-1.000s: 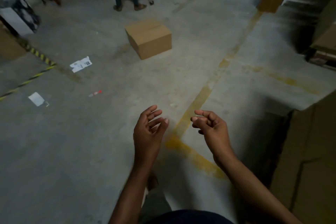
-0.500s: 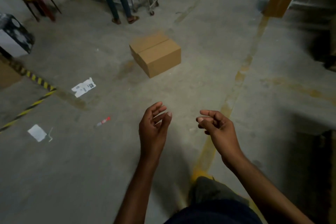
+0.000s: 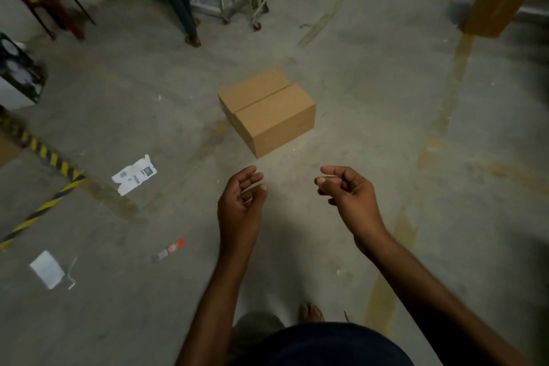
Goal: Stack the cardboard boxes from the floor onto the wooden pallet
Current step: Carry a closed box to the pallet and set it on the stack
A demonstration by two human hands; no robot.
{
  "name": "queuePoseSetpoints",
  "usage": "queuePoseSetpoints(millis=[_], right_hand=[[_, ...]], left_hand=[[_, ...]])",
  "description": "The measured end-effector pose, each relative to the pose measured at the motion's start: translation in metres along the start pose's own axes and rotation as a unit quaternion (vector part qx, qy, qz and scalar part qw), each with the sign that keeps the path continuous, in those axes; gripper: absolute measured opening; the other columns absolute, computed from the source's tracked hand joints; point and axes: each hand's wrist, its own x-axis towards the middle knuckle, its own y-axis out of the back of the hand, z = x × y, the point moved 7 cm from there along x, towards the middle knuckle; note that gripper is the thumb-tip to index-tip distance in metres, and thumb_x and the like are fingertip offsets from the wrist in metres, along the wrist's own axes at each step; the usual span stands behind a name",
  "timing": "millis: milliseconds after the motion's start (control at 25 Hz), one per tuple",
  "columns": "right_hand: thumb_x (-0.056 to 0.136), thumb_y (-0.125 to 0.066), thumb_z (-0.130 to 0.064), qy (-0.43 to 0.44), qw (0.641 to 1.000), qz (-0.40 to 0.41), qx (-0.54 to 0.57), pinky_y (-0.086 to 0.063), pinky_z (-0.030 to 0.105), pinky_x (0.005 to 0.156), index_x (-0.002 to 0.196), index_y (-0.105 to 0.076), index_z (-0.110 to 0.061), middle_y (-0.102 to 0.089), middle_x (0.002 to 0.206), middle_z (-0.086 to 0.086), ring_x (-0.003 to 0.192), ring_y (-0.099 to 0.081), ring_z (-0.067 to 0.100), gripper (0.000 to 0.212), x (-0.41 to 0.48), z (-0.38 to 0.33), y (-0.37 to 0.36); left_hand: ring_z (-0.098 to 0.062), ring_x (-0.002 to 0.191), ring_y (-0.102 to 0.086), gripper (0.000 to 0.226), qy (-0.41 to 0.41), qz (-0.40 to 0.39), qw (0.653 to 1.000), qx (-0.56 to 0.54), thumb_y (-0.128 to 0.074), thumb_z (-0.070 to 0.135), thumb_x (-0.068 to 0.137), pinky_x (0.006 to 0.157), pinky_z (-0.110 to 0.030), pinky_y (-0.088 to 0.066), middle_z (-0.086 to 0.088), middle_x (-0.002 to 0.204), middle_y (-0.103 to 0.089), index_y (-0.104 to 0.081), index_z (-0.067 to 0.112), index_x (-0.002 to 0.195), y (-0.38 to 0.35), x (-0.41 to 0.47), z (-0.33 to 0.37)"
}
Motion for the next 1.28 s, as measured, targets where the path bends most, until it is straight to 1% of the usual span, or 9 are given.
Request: queuePoseSetpoints(millis=[160, 320, 480, 560, 640, 760, 880, 1120, 1280], right_hand=[[0.096, -0.069, -0.009, -0.007, 1.000, -0.006, 0.001, -0.052, 0.012, 0.071, 0.118, -0.071, -0.011, -0.075, 0.091, 0.015, 0.081, -0.072, 0.007, 0.022, 0.101, -0.025, -0.061], [0.096, -0.070, -0.013, -0.026, 0.999, 0.034, 0.003, -0.053, 0.015, 0.074, 0.117, -0.071, -0.016, -0.074, 0.095, 0.015, 0.087, -0.073, 0.013, 0.022, 0.205, -0.023, -0.118], [0.095, -0.071, -0.016, -0.066, 0.994, 0.082, 0.016, -0.052, 0.026, 0.075, 0.114, -0.072, -0.022, -0.078, 0.095, 0.004, 0.091, -0.074, 0.014, 0.020, 0.291, -0.023, -0.177], [0.095, -0.071, -0.017, -0.083, 0.993, 0.086, 0.011, -0.053, 0.025, 0.075, 0.116, -0.071, -0.022, -0.077, 0.095, 0.006, 0.091, -0.073, 0.013, 0.021, 0.333, -0.030, -0.207], [0.096, -0.070, -0.015, -0.090, 0.991, 0.097, 0.007, -0.053, 0.022, 0.075, 0.117, -0.070, -0.021, -0.076, 0.096, 0.011, 0.091, -0.073, 0.013, 0.022, 0.370, -0.036, -0.225], [0.097, -0.070, -0.018, -0.101, 0.989, 0.111, -0.009, -0.051, 0.022, 0.077, 0.119, -0.069, -0.024, -0.076, 0.095, 0.003, 0.090, -0.073, 0.010, 0.023, 0.440, -0.034, -0.246], [0.097, -0.070, -0.021, -0.124, 0.984, 0.123, -0.012, -0.052, 0.024, 0.077, 0.121, -0.068, -0.026, -0.076, 0.098, -0.001, 0.092, -0.073, 0.010, 0.024, 0.521, -0.013, -0.259], [0.097, -0.070, -0.023, -0.239, 0.959, 0.149, -0.007, -0.056, 0.036, 0.084, 0.129, -0.062, -0.021, -0.073, 0.112, 0.002, 0.100, -0.071, 0.018, 0.033, 0.666, 0.075, -0.272], [0.096, -0.070, -0.026, -0.306, 0.938, 0.155, -0.048, -0.056, 0.035, 0.083, 0.132, -0.060, -0.020, -0.071, 0.116, 0.003, 0.098, -0.069, 0.016, 0.038, 0.729, 0.144, -0.293]], left_hand=[[-0.004, 0.108, -0.069, 0.041, 0.002, -0.010, 1.000, 0.010, -0.069, 0.004, 0.095, 0.083, -0.014, -0.053, 0.004, 0.120, -0.072, -0.061, 0.017, 0.134, 0.006, 0.118, 0.000], [-0.003, 0.108, -0.069, 0.044, 0.019, -0.042, 0.999, 0.015, -0.068, 0.003, 0.095, 0.081, -0.013, -0.053, 0.001, 0.122, -0.071, -0.060, 0.015, 0.136, 0.012, 0.247, -0.028], [-0.002, 0.108, -0.068, 0.043, 0.044, -0.084, 0.995, 0.020, -0.069, 0.004, 0.095, 0.086, -0.017, -0.055, 0.002, 0.122, -0.071, -0.061, 0.016, 0.135, 0.024, 0.368, -0.047], [-0.001, 0.107, -0.068, 0.041, 0.059, -0.099, 0.993, 0.028, -0.068, 0.004, 0.095, 0.087, -0.019, -0.056, 0.002, 0.121, -0.072, -0.062, 0.017, 0.134, 0.027, 0.431, -0.053], [0.000, 0.105, -0.069, 0.039, 0.070, -0.118, 0.990, 0.037, -0.068, 0.002, 0.095, 0.087, -0.016, -0.055, 0.001, 0.119, -0.072, -0.063, 0.018, 0.131, 0.019, 0.484, -0.059], [0.001, 0.104, -0.069, 0.039, 0.087, -0.141, 0.984, 0.058, -0.068, 0.001, 0.095, 0.086, -0.014, -0.054, 0.000, 0.118, -0.072, -0.062, 0.016, 0.131, -0.003, 0.564, -0.077], [0.002, 0.103, -0.069, 0.041, 0.103, -0.152, 0.980, 0.080, -0.068, 0.001, 0.095, 0.088, -0.015, -0.054, 0.000, 0.119, -0.072, -0.062, 0.015, 0.133, -0.031, 0.639, -0.113], [0.010, 0.098, -0.067, 0.039, 0.160, -0.168, 0.966, 0.110, -0.068, 0.000, 0.094, 0.085, -0.011, -0.053, 0.006, 0.115, -0.071, -0.062, 0.021, 0.127, -0.073, 0.762, -0.200], [0.003, 0.103, -0.066, 0.038, 0.216, -0.202, 0.945, 0.143, -0.067, 0.001, 0.095, 0.085, -0.011, -0.052, 0.003, 0.117, -0.070, -0.061, 0.018, 0.128, -0.086, 0.819, -0.283]])
